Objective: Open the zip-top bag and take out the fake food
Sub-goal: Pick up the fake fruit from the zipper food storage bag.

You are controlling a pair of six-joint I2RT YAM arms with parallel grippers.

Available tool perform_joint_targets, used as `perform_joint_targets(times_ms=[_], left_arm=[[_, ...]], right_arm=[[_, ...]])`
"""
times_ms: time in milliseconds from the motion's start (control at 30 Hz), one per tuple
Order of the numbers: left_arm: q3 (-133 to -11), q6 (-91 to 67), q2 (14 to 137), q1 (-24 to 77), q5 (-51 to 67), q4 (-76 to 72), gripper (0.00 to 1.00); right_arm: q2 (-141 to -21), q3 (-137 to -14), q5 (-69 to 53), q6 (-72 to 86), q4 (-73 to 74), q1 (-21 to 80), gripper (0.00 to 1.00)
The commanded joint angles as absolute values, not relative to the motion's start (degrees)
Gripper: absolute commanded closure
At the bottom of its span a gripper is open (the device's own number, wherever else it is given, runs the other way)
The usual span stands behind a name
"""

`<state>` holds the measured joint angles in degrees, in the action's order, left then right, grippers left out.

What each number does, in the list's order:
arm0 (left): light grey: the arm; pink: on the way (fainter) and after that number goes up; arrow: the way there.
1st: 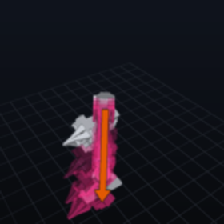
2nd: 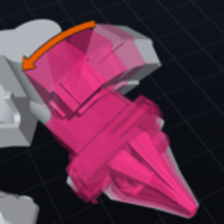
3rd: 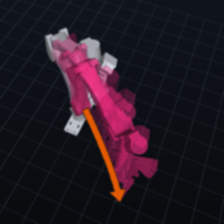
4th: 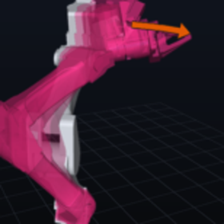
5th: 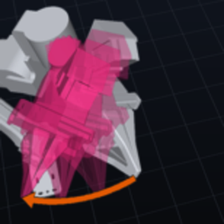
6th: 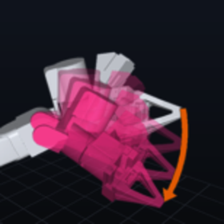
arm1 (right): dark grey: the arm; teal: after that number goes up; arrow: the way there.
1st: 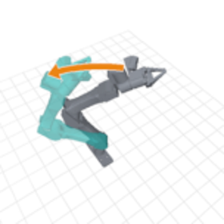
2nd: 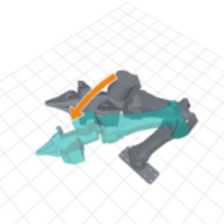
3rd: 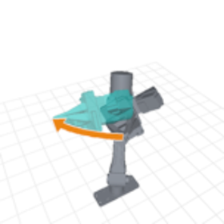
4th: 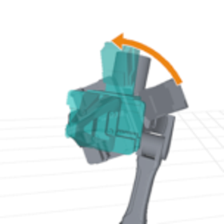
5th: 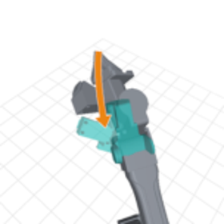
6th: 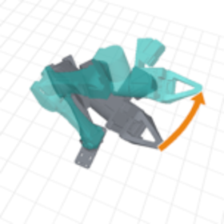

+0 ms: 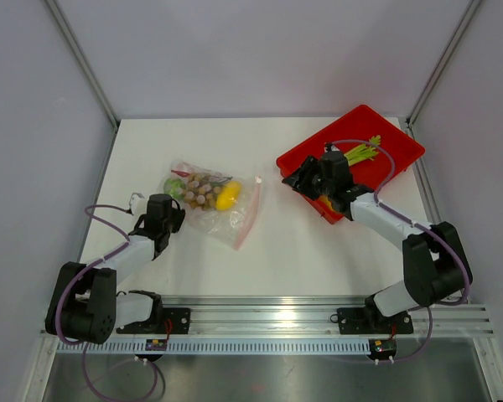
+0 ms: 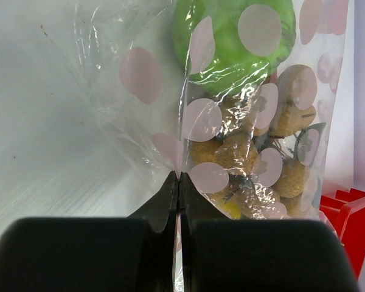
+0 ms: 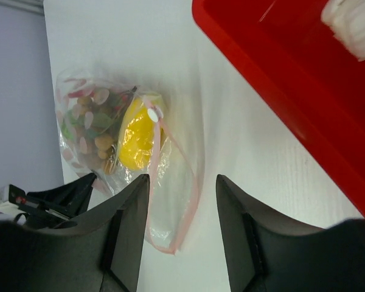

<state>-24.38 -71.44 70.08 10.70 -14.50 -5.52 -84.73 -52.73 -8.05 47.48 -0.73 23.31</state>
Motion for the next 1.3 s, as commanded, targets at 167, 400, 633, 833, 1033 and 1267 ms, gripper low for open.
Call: perform_joint_targets(times_ms=[167, 400, 633, 833, 1033, 1267], left_arm=[[-24.7, -71.46, 68.91, 10.99, -13.45, -7.82, 1.0], [-24.78, -71.28, 68.2, 10.99, -14.06, -7.21, 1.0], [-24.87, -71.19, 68.73, 10.9, -14.24, -7.29, 1.0], [-25.05, -71.1, 68.55, 10.99, -13.98, -7.21, 1.0], [-25.05, -71.19, 68.47, 10.99, -13.71, -7.21, 1.0], [-24.96, -71.1, 68.47, 10.99, -13.98, -7.12, 1.0]], right_arm=[[-92.1, -54.67, -11.25, 42.89, -8.52, 30.93, 0.42], [-95.44, -53.88, -11.16, 43.59, -12.21, 34.1, 0.42], [-97.91, -50.1, -8.79, 45.88, -17.84, 36.65, 0.49], [-100.9, -52.12, -8.26, 45.26, -17.84, 37.97, 0.5], [-102.39, -52.73, -7.82, 45.26, -17.67, 38.76, 0.52], [-101.34, -51.6, -6.23, 46.23, -18.09, 38.85, 0.54]])
